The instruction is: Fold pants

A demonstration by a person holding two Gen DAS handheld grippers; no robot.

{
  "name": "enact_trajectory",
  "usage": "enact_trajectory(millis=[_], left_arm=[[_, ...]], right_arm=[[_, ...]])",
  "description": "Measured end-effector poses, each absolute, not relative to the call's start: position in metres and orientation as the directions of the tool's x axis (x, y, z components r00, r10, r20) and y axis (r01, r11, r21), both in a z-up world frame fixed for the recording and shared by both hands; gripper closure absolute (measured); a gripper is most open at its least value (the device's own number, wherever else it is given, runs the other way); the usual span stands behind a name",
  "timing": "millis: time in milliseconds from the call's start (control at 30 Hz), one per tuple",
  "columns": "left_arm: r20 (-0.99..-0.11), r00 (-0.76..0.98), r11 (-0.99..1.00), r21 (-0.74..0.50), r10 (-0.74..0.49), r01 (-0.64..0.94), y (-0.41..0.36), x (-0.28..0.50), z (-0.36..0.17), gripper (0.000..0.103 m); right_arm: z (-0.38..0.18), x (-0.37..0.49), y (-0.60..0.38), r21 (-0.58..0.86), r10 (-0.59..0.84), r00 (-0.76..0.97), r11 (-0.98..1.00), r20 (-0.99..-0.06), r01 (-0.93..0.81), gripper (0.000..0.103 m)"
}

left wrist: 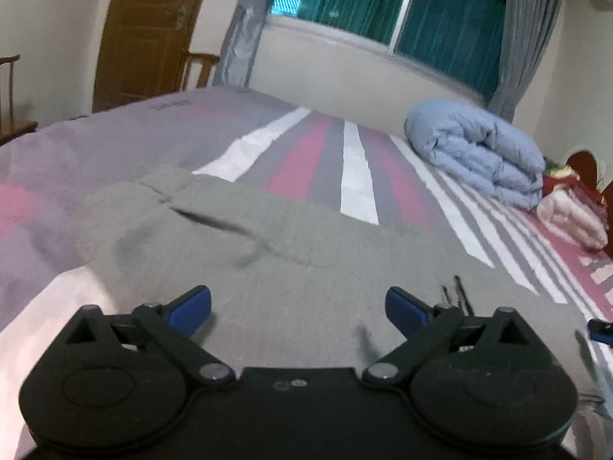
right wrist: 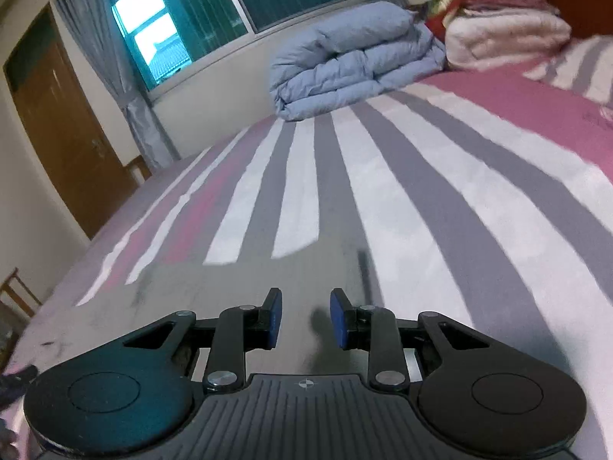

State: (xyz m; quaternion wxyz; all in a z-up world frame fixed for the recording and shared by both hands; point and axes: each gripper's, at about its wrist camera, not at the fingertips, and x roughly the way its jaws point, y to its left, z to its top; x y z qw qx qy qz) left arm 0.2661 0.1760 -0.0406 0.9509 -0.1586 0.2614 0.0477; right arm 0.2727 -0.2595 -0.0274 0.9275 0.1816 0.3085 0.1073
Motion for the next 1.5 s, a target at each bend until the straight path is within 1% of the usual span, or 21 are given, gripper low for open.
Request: enact_trajectory(millis=[33,67,133,267,300,367,400,433,467,500,567,633,733,833,933,967,1100,1200,1267,1367,1500], left_arm=[[-0.532,0.847,0.948,-0.264,0.012,-0.179,0.174,0.273,-0.043,0.013],[-0.548,0.837,0.95,-0.253,0.013,-0.18,0.173,0.279,-0.046,0.013],[-0.554,0.832,0.954,-0.247,0.005,-0.171,0.171,0.286,-0.049,0.013],[-0.564,0.825,0.966,-0.212,0.002,-0.148,0.167,0.289,-0.056,0.013],[-0.567,0.823,0.969,-0.199,0.006,-0.145,0.166,0.291,-0.058,0.013],[-0.571,0.821,0.972,-0.19,0.008,-0.142,0.166,0.292,-0.061,0.013],[-0.572,0.82,0.972,-0.19,0.007,-0.141,0.166,0.291,-0.061,0.013],[-0.571,0.821,0.972,-0.189,0.007,-0.14,0.166,0.291,-0.061,0.013],[-0.569,0.822,0.972,-0.189,0.006,-0.138,0.166,0.29,-0.06,0.013],[-0.568,0.823,0.972,-0.19,0.006,-0.139,0.166,0.289,-0.06,0.013],[-0.568,0.823,0.971,-0.194,0.008,-0.143,0.165,0.287,-0.059,0.013],[-0.561,0.828,0.967,-0.215,-0.006,-0.138,0.166,0.279,-0.057,0.011],[-0.545,0.838,0.96,-0.243,-0.02,-0.135,0.172,0.257,-0.055,0.009],[-0.519,0.855,0.956,-0.254,-0.006,-0.148,0.183,0.23,-0.054,0.007],[-0.543,0.839,0.936,-0.284,0.022,-0.208,0.199,0.216,-0.059,0.007],[-0.546,0.837,0.927,-0.3,0.026,-0.224,0.204,0.213,-0.061,0.007],[-0.548,0.835,0.878,-0.379,0.042,-0.293,0.225,0.2,-0.065,0.007],[-0.55,0.834,0.875,-0.382,0.044,-0.299,0.229,0.194,-0.06,0.007],[-0.551,0.833,0.883,-0.366,0.05,-0.296,0.232,0.191,-0.057,0.007],[-0.549,0.834,0.877,-0.374,0.053,-0.302,0.24,0.184,-0.057,0.007],[-0.551,0.833,0.868,-0.385,0.058,-0.315,0.248,0.175,-0.062,0.007]], right_arm=[[-0.042,0.291,-0.255,0.388,0.316,0.723,0.919,-0.614,-0.072,0.075],[-0.06,0.303,-0.257,0.393,0.33,0.675,0.917,-0.66,-0.064,0.075],[-0.054,0.306,-0.259,0.4,0.335,0.706,0.913,-0.624,-0.079,0.075],[-0.037,0.304,-0.261,0.417,0.336,0.803,0.901,-0.493,-0.121,0.075],[-0.043,0.313,-0.256,0.414,0.339,0.784,0.903,-0.52,-0.116,0.074],[-0.072,0.34,-0.246,0.44,0.39,0.674,0.892,-0.627,-0.106,0.07],[-0.074,0.341,-0.248,0.456,0.403,0.682,0.883,-0.61,-0.113,0.067],[-0.067,0.341,-0.25,0.472,0.42,0.674,0.874,-0.608,-0.118,0.059],[-0.058,0.333,-0.254,0.502,0.44,0.691,0.855,-0.573,-0.129,0.049],[-0.05,0.32,-0.26,0.525,0.453,0.728,0.838,-0.515,-0.15,0.043],[-0.039,0.297,-0.271,0.517,0.455,0.775,0.833,-0.439,-0.196,0.013],[-0.038,0.272,-0.282,0.505,0.451,0.796,0.835,-0.403,-0.218,0.012],[-0.046,0.241,-0.3,0.526,0.452,0.784,0.828,-0.425,-0.192,0.011],[-0.043,0.215,-0.323,0.502,0.341,0.824,0.861,-0.452,-0.081,0.0],[-0.034,0.203,-0.327,0.535,0.328,0.853,0.842,-0.405,-0.07,0.0],[-0.028,0.198,-0.317,0.498,0.317,0.858,0.863,-0.404,-0.085,0.0],[-0.014,0.202,-0.246,0.374,0.412,0.791,0.893,-0.452,-0.251,0.0],[-0.017,0.21,-0.187,0.326,0.469,0.73,0.881,-0.497,-0.344,0.002],[-0.021,0.216,-0.154,0.322,0.504,0.702,0.863,-0.503,-0.389,0.016],[-0.021,0.213,-0.116,0.328,0.569,0.665,0.822,-0.484,-0.465,0.029],[-0.026,0.213,-0.078,0.284,0.612,0.616,0.785,-0.496,-0.55,0.039]])
